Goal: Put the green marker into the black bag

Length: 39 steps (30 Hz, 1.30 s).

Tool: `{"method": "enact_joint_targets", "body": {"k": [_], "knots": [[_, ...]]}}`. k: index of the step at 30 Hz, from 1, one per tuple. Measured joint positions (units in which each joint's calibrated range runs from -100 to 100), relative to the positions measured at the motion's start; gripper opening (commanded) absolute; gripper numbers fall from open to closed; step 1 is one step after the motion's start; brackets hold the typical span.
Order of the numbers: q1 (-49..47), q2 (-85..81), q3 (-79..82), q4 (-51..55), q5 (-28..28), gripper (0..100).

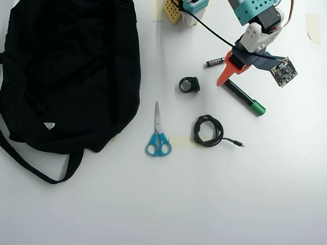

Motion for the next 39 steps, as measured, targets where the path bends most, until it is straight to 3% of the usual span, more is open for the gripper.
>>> {"method": "enact_joint_targets", "body": {"k": [8,19,39], "knots": [[0.15,3.24,-5.35,0.26,0.34,34],[0.44,8.30,-5.50,-8.67,0.10,34],[0.22,8.47,-5.50,-8.84,-3.32,34]]}}
